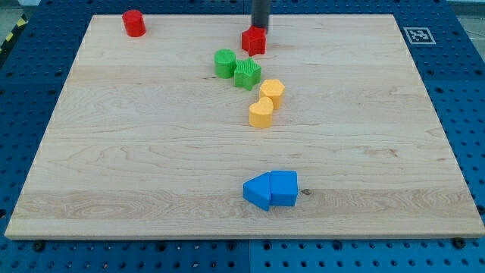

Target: Push the red star diagonally left to the yellow hexagon

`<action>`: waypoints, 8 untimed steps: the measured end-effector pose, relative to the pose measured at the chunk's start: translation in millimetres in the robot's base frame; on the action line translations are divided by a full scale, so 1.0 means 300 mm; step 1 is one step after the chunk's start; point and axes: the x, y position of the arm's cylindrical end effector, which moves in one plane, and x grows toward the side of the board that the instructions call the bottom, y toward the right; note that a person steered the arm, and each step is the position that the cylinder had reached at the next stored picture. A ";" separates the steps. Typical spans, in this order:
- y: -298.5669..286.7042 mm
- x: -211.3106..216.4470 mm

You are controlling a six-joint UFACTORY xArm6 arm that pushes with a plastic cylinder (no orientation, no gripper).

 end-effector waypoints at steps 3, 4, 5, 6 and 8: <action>-0.087 0.104; 0.069 0.174; 0.207 0.202; 0.216 0.180; 0.269 -0.023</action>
